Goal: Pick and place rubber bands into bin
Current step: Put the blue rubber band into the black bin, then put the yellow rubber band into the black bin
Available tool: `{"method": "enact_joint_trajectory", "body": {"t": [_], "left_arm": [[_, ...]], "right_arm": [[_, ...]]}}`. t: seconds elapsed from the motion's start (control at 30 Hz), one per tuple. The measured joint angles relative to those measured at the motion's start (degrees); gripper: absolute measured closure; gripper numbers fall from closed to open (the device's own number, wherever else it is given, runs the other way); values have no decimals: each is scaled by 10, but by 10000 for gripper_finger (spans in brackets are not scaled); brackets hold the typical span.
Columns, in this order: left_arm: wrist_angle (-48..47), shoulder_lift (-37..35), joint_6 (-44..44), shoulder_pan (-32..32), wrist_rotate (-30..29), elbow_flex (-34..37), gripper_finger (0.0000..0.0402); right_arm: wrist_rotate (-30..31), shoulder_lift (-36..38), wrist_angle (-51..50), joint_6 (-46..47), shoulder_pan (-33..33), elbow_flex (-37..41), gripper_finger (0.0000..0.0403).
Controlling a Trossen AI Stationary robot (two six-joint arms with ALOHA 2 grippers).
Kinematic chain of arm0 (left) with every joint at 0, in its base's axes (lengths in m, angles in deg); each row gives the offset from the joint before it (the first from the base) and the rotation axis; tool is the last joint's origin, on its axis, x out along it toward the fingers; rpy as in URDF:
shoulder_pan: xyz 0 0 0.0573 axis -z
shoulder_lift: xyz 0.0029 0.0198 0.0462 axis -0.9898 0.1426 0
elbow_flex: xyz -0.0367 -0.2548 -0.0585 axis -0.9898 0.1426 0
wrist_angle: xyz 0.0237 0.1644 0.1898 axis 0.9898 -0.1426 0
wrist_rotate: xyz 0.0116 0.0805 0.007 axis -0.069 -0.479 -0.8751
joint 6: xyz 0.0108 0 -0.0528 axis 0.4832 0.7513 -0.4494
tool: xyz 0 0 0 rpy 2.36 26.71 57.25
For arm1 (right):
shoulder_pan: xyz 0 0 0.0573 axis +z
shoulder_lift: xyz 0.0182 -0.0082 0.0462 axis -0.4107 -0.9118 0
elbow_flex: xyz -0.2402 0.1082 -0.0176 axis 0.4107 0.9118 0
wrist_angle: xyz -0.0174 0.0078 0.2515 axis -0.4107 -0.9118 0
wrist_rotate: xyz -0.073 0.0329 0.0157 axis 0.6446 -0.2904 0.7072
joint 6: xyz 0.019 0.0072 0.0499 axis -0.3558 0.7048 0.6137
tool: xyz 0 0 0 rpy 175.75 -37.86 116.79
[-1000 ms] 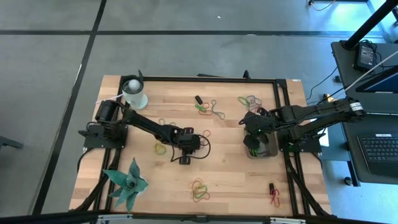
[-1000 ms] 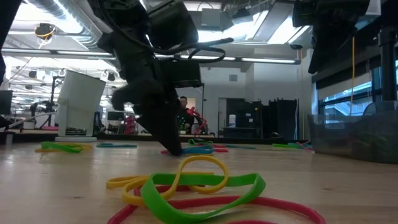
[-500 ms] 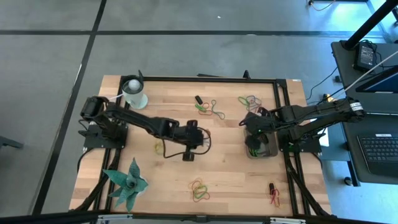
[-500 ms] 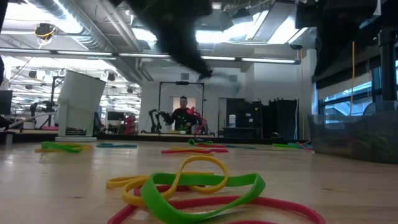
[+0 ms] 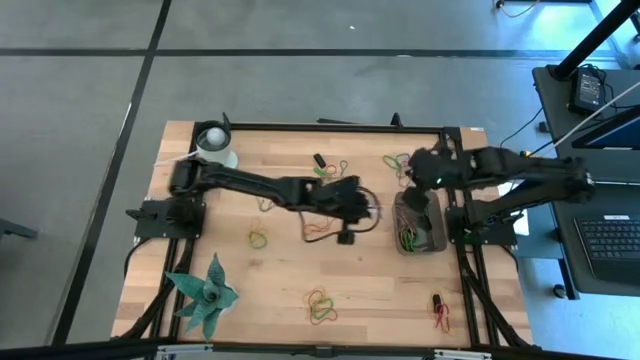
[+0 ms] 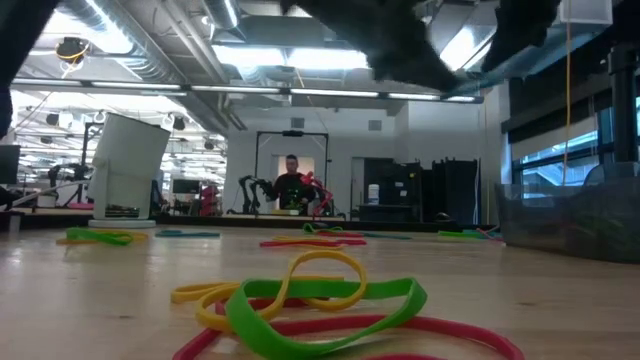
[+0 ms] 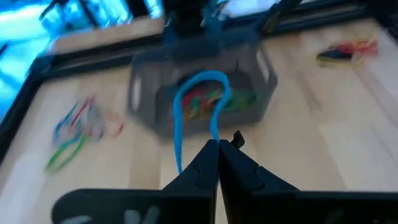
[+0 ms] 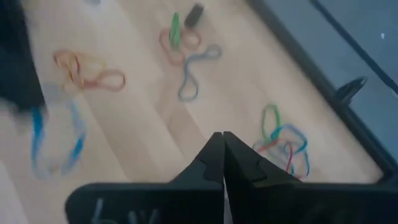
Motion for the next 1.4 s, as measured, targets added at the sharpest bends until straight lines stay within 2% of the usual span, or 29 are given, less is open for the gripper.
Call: {"method": "enact_joint_trajectory", "body": {"t": [0.33, 0.53, 0.73, 0.83, 1.23, 1.4], "left_arm": [[25, 234, 11, -17, 70, -261, 398], [18, 336, -58, -28, 95, -386, 398], [-16, 356, -93, -29, 99, -403, 393], [-43, 355, -84, -29, 99, -402, 382], [-53, 352, -99, -29, 99, -403, 308], [-108, 326, -92, -26, 93, -409, 302]], "right_arm": [[-19, 36, 18, 17, -23, -17, 402], [-40, 37, 16, 37, -20, -17, 403], [-86, 37, 12, 34, -20, -17, 403], [-88, 37, 12, 31, -20, -17, 403], [-93, 37, 11, 30, -20, -17, 403], [-93, 38, -7, 32, -20, -17, 403]]}}
